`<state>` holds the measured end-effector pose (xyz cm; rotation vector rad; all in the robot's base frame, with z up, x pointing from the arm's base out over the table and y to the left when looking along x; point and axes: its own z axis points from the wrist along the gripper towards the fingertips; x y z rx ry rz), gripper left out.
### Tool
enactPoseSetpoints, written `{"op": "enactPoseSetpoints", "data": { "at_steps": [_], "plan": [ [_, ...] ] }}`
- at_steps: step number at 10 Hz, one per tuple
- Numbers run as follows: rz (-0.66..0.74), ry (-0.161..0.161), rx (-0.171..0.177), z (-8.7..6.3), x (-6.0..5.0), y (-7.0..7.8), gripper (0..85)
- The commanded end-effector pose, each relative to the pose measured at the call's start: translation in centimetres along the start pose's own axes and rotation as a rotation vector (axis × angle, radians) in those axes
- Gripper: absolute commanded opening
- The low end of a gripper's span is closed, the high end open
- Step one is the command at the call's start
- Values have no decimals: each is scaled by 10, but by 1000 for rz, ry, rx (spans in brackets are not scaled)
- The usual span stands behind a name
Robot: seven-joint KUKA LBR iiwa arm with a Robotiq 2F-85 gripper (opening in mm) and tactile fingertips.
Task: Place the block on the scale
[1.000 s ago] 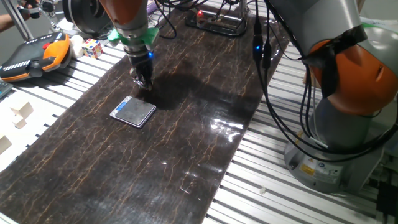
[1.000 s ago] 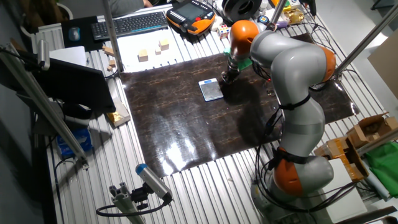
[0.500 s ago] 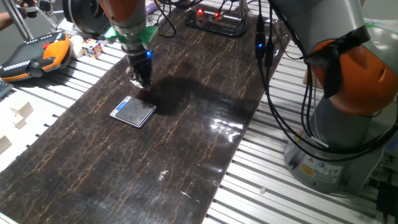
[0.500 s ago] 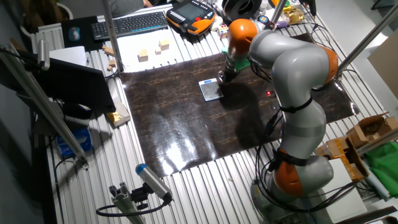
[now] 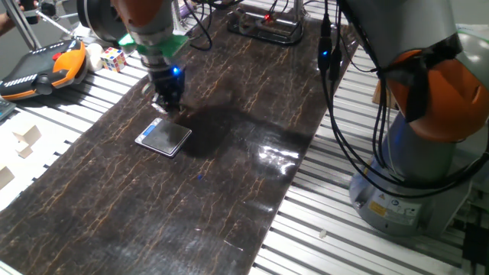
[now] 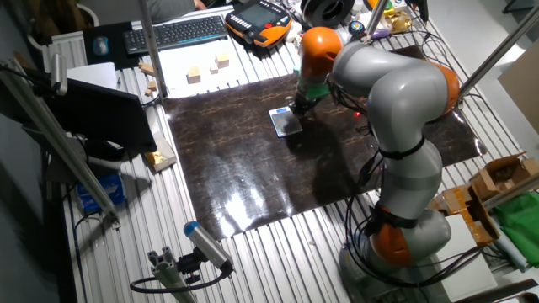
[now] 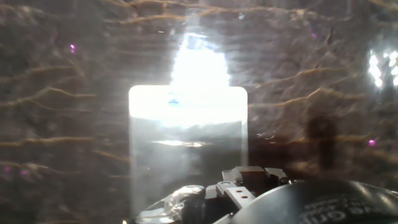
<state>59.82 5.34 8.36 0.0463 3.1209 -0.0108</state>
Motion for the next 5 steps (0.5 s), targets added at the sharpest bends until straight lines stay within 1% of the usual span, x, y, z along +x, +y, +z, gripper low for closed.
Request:
{"op": "enactPoseSetpoints", "data": {
  "at_steps": [1, 2, 3, 5],
  "plan": [
    [227, -6, -2, -1, 0, 20, 20],
    [241, -20, -1, 3, 0, 20, 20],
    [249, -34, -10, 8, -2, 20, 20],
    [254, -41, -9, 15, -4, 19, 30]
  ]
}}
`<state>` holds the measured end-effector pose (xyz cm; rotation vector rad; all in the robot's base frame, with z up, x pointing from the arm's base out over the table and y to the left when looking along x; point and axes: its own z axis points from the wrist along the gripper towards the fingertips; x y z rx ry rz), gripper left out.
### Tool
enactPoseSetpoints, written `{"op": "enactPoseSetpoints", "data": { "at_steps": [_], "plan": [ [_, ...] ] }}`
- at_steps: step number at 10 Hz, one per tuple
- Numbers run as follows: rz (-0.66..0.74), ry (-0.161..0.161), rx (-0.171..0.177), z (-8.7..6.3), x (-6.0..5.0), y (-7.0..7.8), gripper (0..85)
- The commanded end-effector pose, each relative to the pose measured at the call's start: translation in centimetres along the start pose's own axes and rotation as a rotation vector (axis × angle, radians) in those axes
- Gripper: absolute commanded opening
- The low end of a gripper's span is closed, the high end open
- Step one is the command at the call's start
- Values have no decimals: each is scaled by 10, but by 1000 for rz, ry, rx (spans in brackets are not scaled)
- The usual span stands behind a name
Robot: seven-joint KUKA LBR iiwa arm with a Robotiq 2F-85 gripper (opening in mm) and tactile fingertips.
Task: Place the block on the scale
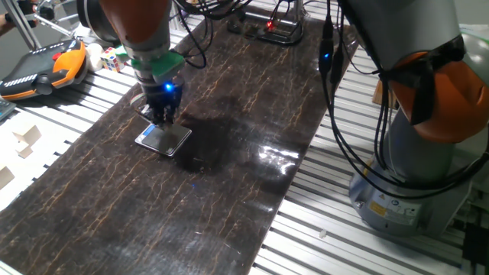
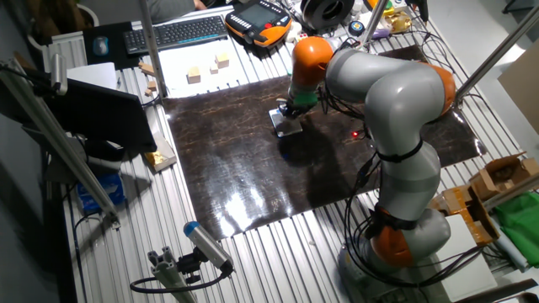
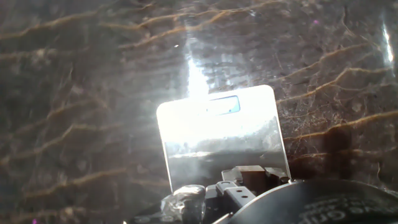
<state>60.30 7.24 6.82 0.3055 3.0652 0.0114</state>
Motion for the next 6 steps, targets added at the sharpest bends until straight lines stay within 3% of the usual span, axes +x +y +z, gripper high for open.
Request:
{"op": "enactPoseSetpoints", "data": {
  "at_steps": [1, 6],
  "plan": [
    [94, -2, 1, 2, 0, 0, 43],
    [109, -16, 0, 14, 4, 2, 197]
  ]
}}
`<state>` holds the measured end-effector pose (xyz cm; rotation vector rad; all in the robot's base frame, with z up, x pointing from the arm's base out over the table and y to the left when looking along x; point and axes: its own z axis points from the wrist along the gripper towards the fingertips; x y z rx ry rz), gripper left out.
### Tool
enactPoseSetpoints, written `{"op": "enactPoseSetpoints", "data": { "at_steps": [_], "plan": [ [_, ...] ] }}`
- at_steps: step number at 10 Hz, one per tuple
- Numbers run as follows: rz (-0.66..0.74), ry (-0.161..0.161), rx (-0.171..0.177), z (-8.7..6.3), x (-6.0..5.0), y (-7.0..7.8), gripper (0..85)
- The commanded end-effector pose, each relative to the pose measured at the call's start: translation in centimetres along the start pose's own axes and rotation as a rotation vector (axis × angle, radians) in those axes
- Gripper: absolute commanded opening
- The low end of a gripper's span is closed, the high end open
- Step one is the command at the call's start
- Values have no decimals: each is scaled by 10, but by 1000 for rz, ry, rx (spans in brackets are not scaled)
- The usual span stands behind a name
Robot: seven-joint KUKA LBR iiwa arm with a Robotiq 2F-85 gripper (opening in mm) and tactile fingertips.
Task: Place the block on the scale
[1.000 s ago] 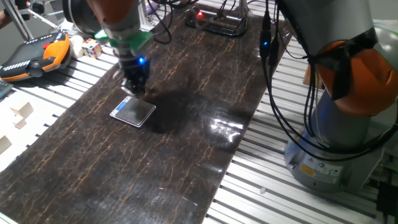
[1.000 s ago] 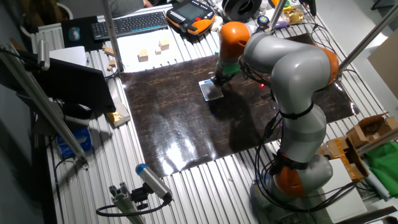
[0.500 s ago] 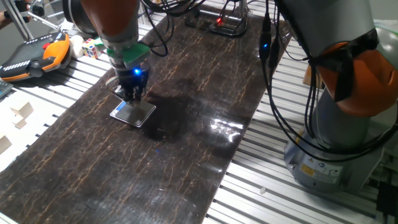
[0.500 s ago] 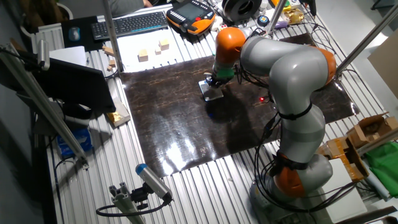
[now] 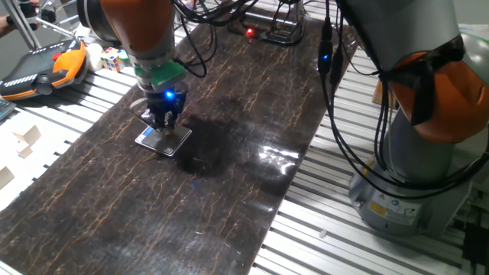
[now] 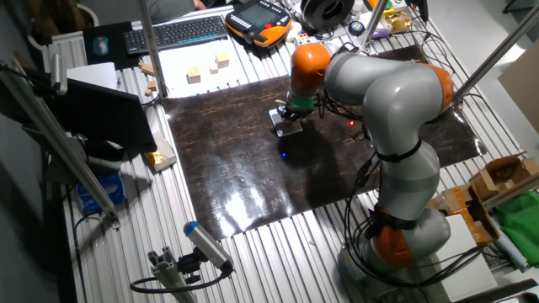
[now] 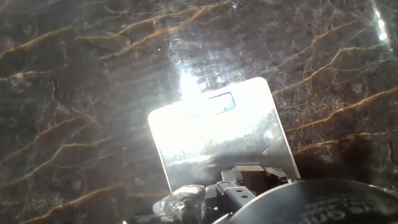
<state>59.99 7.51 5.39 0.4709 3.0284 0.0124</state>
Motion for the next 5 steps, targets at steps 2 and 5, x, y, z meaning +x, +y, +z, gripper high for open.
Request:
{"op": "enactPoseSetpoints", "data": {
  "at_steps": [2, 5],
  "plan": [
    [10, -2, 21, -1, 0, 0, 347],
    [3, 9, 32, -2, -1, 0, 390]
  ]
}}
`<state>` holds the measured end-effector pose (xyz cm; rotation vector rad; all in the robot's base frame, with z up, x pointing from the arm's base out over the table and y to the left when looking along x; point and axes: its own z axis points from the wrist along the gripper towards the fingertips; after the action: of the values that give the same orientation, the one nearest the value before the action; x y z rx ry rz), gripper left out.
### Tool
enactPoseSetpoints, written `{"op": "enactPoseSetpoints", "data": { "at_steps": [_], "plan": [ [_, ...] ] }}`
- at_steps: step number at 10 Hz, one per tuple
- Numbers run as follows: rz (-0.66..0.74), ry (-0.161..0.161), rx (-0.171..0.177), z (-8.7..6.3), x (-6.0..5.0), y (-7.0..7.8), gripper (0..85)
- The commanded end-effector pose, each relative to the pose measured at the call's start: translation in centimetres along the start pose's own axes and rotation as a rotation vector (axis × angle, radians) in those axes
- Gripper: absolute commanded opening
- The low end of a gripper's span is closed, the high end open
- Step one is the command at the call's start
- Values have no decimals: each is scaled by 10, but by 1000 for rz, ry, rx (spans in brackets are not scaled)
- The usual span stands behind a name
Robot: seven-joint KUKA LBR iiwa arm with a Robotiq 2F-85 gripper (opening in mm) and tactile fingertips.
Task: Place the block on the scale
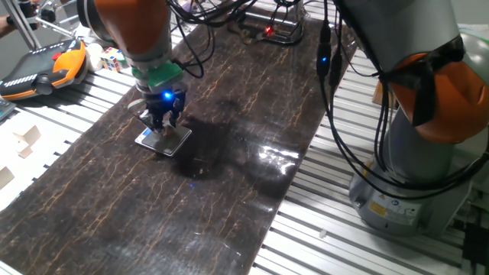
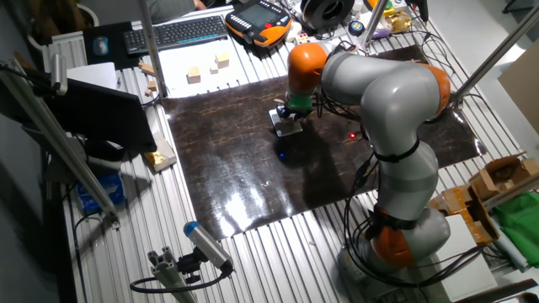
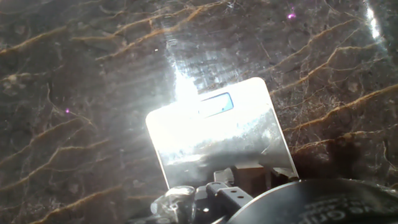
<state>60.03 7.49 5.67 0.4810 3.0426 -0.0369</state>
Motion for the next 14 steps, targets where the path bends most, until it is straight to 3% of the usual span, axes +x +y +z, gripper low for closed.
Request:
{"op": "enactPoseSetpoints", "data": {
  "at_steps": [1, 3, 4, 5, 6, 9, 12, 14],
  "plan": [
    [-4, 8, 6, -4, 0, 0, 390],
    [-19, 48, 25, -30, 0, -4, 400],
    [-53, 47, 37, -43, 4, -7, 370],
    [-114, 46, 70, -55, 6, -10, 273],
    [-164, 74, 81, -69, 9, -16, 203],
    [-253, 142, 48, -99, 15, -40, 20],
    [-345, 172, 25, -115, 7, -63, 20],
    [-412, 166, 11, -123, 0, -76, 20]
  ]
}}
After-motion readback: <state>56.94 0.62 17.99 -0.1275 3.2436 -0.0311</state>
